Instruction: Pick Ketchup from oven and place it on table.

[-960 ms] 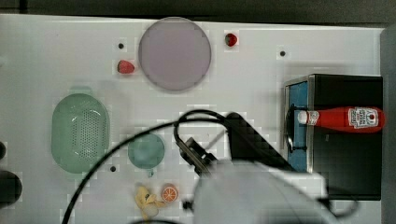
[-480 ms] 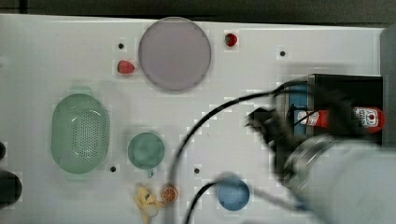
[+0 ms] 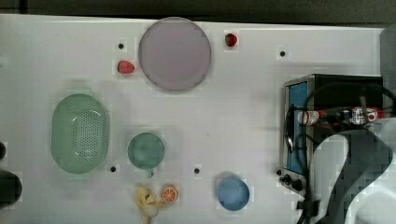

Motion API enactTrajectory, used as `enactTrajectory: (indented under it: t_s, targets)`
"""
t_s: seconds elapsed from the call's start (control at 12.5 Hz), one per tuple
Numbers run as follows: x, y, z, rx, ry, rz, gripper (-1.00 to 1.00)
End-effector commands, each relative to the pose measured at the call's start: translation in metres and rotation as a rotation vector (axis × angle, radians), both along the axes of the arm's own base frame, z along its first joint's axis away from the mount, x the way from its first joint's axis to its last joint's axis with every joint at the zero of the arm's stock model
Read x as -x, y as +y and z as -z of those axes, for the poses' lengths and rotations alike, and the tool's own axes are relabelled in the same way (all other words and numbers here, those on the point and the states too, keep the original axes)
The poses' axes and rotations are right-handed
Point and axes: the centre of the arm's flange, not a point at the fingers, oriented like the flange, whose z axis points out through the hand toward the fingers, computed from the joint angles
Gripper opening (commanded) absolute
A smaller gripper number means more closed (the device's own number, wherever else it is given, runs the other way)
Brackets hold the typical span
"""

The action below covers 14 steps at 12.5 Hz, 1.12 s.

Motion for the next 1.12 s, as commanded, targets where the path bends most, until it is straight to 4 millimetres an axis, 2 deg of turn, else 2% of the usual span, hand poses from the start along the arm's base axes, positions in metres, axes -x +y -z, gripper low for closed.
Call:
enactTrajectory:
  t_s: [0.08,0.56,0.88,1.12]
  targets:
    - [-0.02,-0.025,-0.031,0.114,-0.133,0.058,1.0]
    - [-0.038,-0.089,0.028,0.166,-0.124,0.201,1.0]
    - [-0.043,-0.106,0.082,0.098,-0.12,0.303,1.0]
    - [-0.046,-0.115,0.103,0.138,-0.117,0.307,1.0]
